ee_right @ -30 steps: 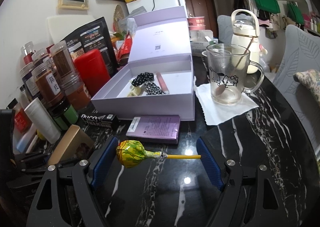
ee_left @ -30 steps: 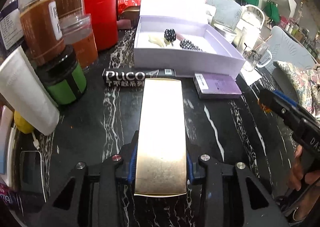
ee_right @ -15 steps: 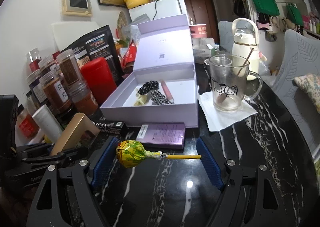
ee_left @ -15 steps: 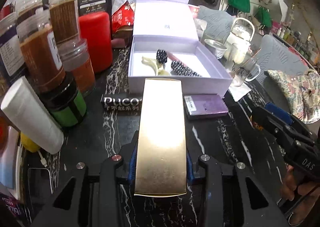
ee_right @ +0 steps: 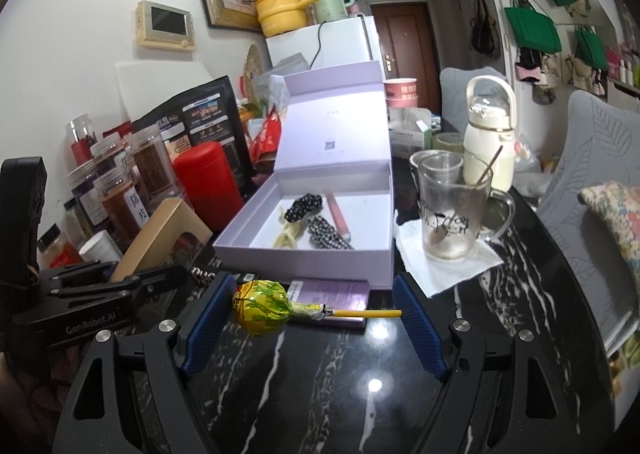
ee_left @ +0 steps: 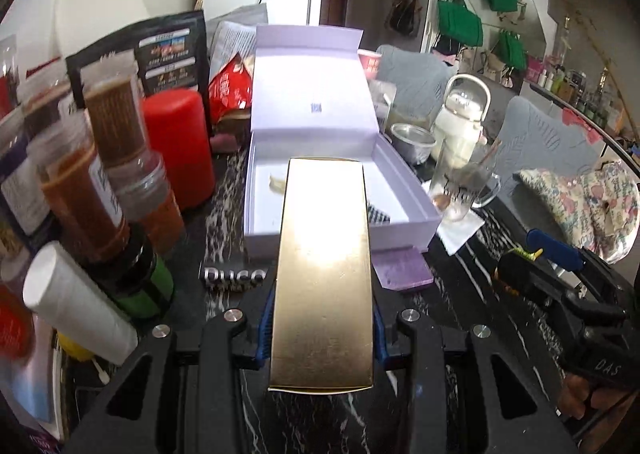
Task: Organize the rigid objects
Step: 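Carry the gold box and lollipop over the lavender box with both grippers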
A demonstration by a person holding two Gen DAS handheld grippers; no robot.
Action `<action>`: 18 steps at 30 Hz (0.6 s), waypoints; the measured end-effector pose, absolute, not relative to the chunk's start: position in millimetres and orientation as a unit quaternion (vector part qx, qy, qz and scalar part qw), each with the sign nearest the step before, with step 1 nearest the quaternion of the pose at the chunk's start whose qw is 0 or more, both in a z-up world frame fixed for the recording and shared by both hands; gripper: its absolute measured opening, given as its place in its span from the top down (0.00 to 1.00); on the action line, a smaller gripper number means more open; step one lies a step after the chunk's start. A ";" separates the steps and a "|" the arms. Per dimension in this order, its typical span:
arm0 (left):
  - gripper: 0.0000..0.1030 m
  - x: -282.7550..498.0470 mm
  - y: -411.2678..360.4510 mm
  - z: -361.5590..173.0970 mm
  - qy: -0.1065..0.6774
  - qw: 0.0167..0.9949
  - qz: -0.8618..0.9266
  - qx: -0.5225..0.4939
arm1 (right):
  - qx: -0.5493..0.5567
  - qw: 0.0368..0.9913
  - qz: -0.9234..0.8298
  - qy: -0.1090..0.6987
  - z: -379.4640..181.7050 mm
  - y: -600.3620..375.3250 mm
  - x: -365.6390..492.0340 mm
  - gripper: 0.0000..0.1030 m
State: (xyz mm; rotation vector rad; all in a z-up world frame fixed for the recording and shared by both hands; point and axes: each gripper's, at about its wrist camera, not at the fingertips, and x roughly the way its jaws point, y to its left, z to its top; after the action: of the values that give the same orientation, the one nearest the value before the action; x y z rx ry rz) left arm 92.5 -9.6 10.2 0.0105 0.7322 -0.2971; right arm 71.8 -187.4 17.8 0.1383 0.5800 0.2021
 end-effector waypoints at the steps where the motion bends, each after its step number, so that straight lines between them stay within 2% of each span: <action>1: 0.64 95.1 -10.8 12.3 0.354 0.924 -0.147 0.006 | 0.067 0.951 0.100 0.285 19.5 -187.8 73.2 0.21; 18: 0.64 150.1 -19.9 40.3 0.323 0.932 -0.166 0.005 | 0.043 0.957 0.118 0.261 52.5 -189.2 125.1 0.21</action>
State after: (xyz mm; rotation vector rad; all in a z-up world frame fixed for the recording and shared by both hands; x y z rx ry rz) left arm 150.1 -19.9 40.3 0.0106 0.6608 -0.3388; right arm 125.1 -189.2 52.5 0.0877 0.5299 0.2393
